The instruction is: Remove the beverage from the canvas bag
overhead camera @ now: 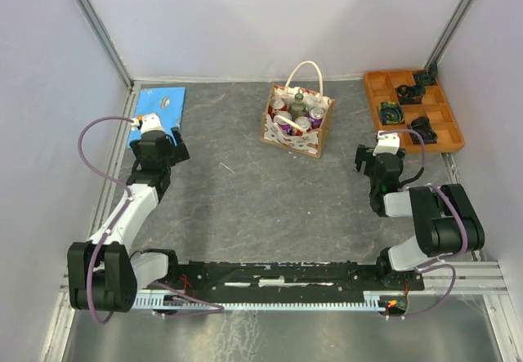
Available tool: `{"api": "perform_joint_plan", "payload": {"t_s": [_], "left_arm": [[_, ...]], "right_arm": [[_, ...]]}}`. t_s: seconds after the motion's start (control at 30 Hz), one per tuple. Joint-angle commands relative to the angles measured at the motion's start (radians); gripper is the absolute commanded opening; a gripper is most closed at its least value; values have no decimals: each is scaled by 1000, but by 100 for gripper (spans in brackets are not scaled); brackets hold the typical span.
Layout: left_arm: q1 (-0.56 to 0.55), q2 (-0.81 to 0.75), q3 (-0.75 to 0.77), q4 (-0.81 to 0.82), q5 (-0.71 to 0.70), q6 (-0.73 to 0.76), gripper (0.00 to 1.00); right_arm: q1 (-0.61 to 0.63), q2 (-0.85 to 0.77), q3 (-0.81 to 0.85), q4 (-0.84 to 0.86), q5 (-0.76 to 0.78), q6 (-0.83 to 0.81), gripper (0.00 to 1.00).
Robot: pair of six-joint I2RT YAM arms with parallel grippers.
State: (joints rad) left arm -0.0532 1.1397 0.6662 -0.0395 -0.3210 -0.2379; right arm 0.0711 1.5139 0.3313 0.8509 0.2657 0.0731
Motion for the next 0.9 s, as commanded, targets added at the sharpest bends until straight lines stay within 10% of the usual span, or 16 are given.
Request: {"api": "perform_joint_plan", "payload": {"t_s": [0.0,0.43,0.87], "left_arm": [[-4,-28,5,20,-2,-23,99],[-4,0,21,47,-3,1,99],[-23,89,200,118,303,27,99]], "right_arm": [[0,-2,31,21,-6,-14,99],[1,-2,32,22,-6,-13,99],[1,-2,32,22,-7,-14,99]]}}
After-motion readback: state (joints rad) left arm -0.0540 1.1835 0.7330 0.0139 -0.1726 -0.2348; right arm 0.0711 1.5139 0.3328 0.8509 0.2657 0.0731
